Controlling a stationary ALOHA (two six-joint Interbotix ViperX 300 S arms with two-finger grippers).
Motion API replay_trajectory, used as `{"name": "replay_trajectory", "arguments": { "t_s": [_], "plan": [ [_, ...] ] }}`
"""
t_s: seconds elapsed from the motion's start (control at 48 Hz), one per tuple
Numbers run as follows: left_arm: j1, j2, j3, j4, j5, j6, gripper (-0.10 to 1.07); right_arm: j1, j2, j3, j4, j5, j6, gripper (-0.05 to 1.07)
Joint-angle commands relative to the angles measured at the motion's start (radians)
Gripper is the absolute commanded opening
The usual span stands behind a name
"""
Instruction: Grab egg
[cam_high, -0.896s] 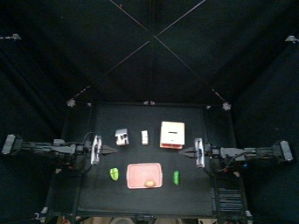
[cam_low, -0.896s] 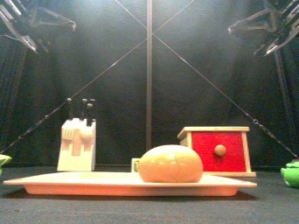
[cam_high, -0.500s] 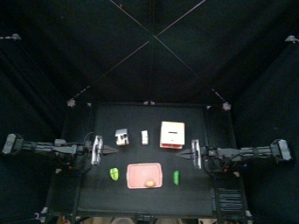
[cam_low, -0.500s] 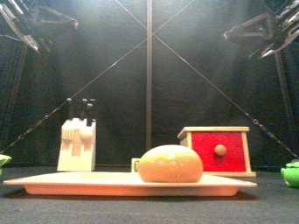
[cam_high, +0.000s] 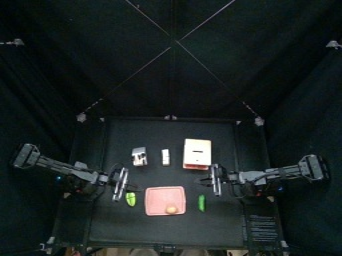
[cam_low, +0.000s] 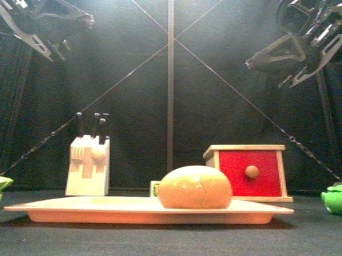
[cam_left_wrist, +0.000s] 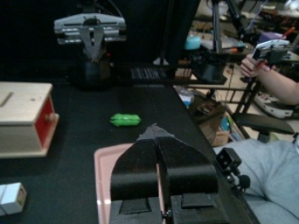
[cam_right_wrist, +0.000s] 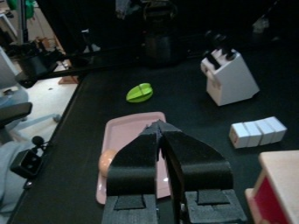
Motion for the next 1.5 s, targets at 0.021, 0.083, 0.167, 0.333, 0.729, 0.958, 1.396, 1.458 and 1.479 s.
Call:
{"name": "replay_trajectory", "arguments": {
  "t_s": [0.021, 0.083, 0.167, 0.333, 0.729, 0.958, 1.396, 1.458, 1.479],
  "plan": [
    [-0.025, 0.063, -0.074, -0.025, 0.037, 0.0, -0.03, 0.025, 0.029, -0.032, 0.008, -0.009, 0.008, 0.01],
    [-0.037, 0.097, -0.112, -0.054, 0.109, 0.0, -0.03, 0.026, 0.04, -0.032, 0.012, -0.009, 0.008, 0.01],
    [-0.041, 0.132, -0.163, -0.092, 0.215, 0.0, -0.03, 0.026, 0.048, -0.032, 0.031, -0.009, 0.008, 0.01],
    [-0.043, 0.219, -0.258, -0.135, 0.37, 0.0, -0.03, 0.021, 0.041, -0.029, 0.048, -0.009, 0.006, 0.01],
    [-0.043, 0.468, -0.368, -0.14, 0.318, 0.0, -0.01, -0.025, 0.009, -0.014, 0.018, -0.031, -0.002, 0.01],
    [-0.054, 0.545, -0.408, -0.141, 0.304, 0.002, 0.21, -0.026, 0.011, 0.023, -0.014, -0.054, 0.002, 0.01],
    [-0.064, 0.703, -0.497, -0.161, 0.275, 0.0, 0.94, -0.031, 0.009, 0.043, -0.038, -0.054, 0.003, 0.01],
    [-0.064, 0.727, -0.511, -0.169, 0.275, 0.0, 1.0, -0.035, 0.008, 0.046, -0.038, -0.054, 0.003, 0.01],
    [-0.064, 0.736, -0.514, -0.172, 0.275, 0.0, 1.01, -0.035, 0.008, 0.046, -0.038, -0.054, 0.003, 0.01]
  ]
}}
